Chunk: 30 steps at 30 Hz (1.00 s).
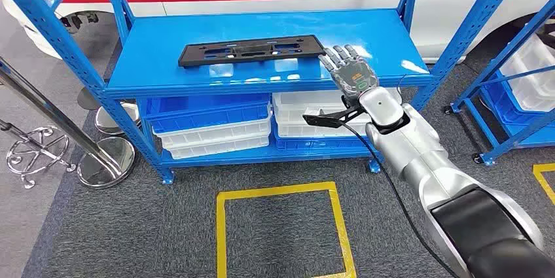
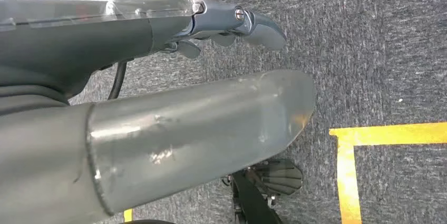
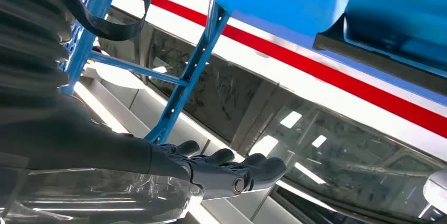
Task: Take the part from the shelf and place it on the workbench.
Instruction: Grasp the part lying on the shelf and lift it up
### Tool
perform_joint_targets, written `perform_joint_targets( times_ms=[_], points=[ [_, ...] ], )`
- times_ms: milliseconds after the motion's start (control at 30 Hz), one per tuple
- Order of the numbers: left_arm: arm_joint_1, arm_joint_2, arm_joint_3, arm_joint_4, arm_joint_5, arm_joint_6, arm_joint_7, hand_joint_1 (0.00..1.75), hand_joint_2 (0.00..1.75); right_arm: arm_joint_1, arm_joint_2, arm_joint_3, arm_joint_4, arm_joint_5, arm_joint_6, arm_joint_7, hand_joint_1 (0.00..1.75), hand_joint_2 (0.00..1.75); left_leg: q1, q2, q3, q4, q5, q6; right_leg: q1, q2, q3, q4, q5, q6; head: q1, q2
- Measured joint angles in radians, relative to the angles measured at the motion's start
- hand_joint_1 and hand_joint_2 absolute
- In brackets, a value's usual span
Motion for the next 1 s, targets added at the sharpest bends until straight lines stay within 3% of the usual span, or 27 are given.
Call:
perform_joint_targets(
  times_ms=[233,333,400,467,533,567,600,633,700,733,767,900,933,1000],
  points=[
    [0.000,0.000,0.001,0.000,-0.016,0.003,-0.002,0.00,0.00,0.000,0.007,0.000,0.006,-0.002,-0.004,-0.007,0.00,1.75,-0.002,0.000,-0.002,0.005,-0.001,0.002,-0.004,0.000,0.000,-0.003,0.002,0.002,0.000,0.000],
    [0.000,0.000,0.001,0.000,-0.020,0.003,-0.005,0.00,0.00,0.001,0.010,0.000,0.008,-0.004,-0.011,-0.011,0.00,1.75,-0.003,-0.001,-0.005,0.006,0.000,0.010,-0.008,-0.001,0.000,-0.010,0.007,0.010,0.000,0.000],
    [0.000,0.000,0.001,0.000,-0.022,0.003,-0.006,0.00,0.00,0.001,0.010,0.000,0.008,-0.005,-0.016,-0.011,0.00,1.75,0.003,0.002,0.004,-0.016,0.011,0.022,-0.006,-0.002,0.000,-0.009,0.005,0.014,0.000,0.000],
    [-0.001,-0.002,0.001,0.000,-0.025,0.002,-0.007,0.00,0.00,0.000,0.010,0.000,0.008,-0.006,-0.020,-0.013,0.00,1.75,0.008,0.006,0.016,-0.038,0.022,0.032,-0.003,-0.005,-0.032,0.051,-0.026,0.013,0.000,0.000],
    [-0.002,-0.003,0.002,0.000,-0.030,0.002,-0.007,0.00,0.00,0.005,0.010,0.000,0.008,-0.006,-0.022,-0.017,0.00,1.75,0.007,0.009,0.018,-0.040,0.022,0.036,-0.001,-0.005,-0.103,0.175,-0.070,0.012,0.000,0.000],
    [-0.002,-0.003,0.002,0.000,-0.032,0.002,-0.007,0.00,0.00,0.010,0.010,-0.001,0.008,-0.006,-0.023,-0.018,0.00,1.75,0.007,0.009,0.020,-0.039,0.019,0.036,-0.001,-0.005,-0.136,0.224,-0.076,0.013,0.000,0.000],
    [-0.001,-0.003,0.002,0.000,-0.034,0.002,-0.007,0.00,0.00,0.015,0.010,-0.001,0.009,-0.006,-0.024,-0.019,0.00,1.75,0.008,0.008,0.022,-0.038,0.016,0.035,-0.002,-0.005,-0.155,0.243,-0.065,0.013,0.000,0.000],
    [0.000,-0.003,0.003,0.000,-0.036,0.003,-0.006,0.00,0.00,0.019,0.009,-0.001,0.009,-0.006,-0.024,-0.021,0.00,1.75,0.008,0.006,0.027,-0.035,0.010,0.032,-0.003,-0.006,-0.154,0.222,-0.033,0.013,0.000,0.000],
    [0.001,-0.005,0.003,0.000,-0.038,0.003,-0.005,0.00,0.00,0.020,0.009,-0.001,0.009,-0.006,-0.026,-0.023,0.00,1.75,0.009,0.003,0.035,-0.027,-0.006,0.020,-0.004,-0.007,-0.114,0.110,0.045,0.011,0.000,0.000],
    [0.001,-0.006,0.003,0.000,-0.039,0.004,-0.005,0.00,0.00,0.020,0.009,-0.001,0.009,-0.006,-0.027,-0.024,0.00,1.75,0.008,0.002,0.036,-0.020,-0.015,0.013,-0.001,-0.007,-0.092,0.057,0.064,0.008,0.000,0.000],
    [0.000,-0.006,0.003,0.000,-0.039,0.005,-0.005,0.00,0.00,0.021,0.009,-0.002,0.009,-0.006,-0.028,-0.025,0.00,1.75,0.007,0.001,0.035,-0.016,-0.021,0.005,0.001,-0.007,-0.080,0.026,0.068,0.003,0.000,0.000],
    [-0.003,-0.007,0.003,0.000,-0.048,0.007,-0.003,0.00,0.00,0.028,0.013,-0.006,0.005,-0.021,-0.032,-0.041,0.00,1.75,0.010,0.003,0.030,-0.010,-0.034,-0.014,0.007,-0.005,-0.072,0.010,0.051,-0.025,0.000,0.000],
    [-0.003,-0.007,0.004,0.000,-0.051,0.007,-0.003,0.00,0.00,0.028,0.014,-0.008,0.002,-0.029,-0.033,-0.049,0.00,1.75,0.011,0.004,0.020,0.015,-0.047,-0.018,0.005,-0.005,-0.067,0.006,0.049,-0.031,0.000,0.000],
    [-0.005,-0.007,0.007,0.000,-0.057,0.007,-0.004,0.00,0.00,0.031,0.021,-0.011,-0.002,-0.046,-0.032,-0.069,0.00,1.75,0.011,0.004,-0.040,0.128,-0.089,-0.022,0.006,-0.005,-0.054,0.001,0.041,-0.044,0.000,0.000]
  ],
)
